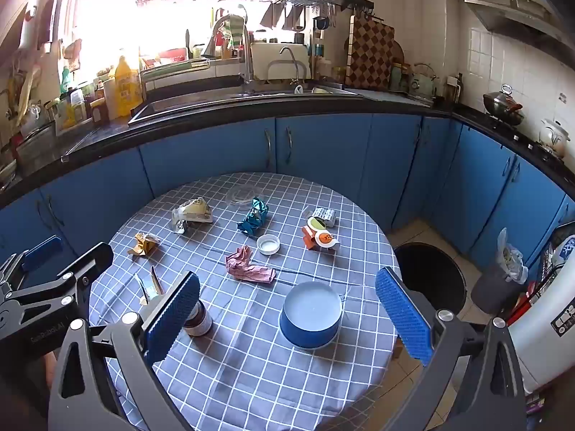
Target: Collect trash
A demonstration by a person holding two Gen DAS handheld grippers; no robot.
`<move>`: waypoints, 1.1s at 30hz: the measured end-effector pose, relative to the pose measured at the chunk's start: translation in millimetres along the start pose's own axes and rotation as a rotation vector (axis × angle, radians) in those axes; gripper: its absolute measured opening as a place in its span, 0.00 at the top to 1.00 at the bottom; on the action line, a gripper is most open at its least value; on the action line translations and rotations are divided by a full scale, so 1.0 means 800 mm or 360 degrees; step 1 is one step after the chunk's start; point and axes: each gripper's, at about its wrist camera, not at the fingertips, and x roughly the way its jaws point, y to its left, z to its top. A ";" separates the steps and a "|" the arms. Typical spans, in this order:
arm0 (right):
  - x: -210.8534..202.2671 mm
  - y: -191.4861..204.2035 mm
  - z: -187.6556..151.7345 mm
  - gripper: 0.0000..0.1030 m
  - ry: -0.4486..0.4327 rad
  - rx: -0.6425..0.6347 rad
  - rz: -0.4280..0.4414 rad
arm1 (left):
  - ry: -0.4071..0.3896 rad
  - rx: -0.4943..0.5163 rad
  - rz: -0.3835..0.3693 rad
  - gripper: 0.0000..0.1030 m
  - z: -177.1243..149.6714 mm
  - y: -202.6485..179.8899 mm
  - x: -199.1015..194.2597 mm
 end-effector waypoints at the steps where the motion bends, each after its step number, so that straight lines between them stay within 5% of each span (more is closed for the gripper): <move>1: 0.000 0.000 0.000 0.07 0.0000 0.0000 0.0000 | 0.0008 -0.0009 -0.0004 0.03 0.000 0.001 0.000; 33: 0.000 0.001 -0.001 0.07 0.0002 0.0001 0.0001 | 0.0003 0.0010 -0.0023 0.03 -0.007 -0.007 -0.003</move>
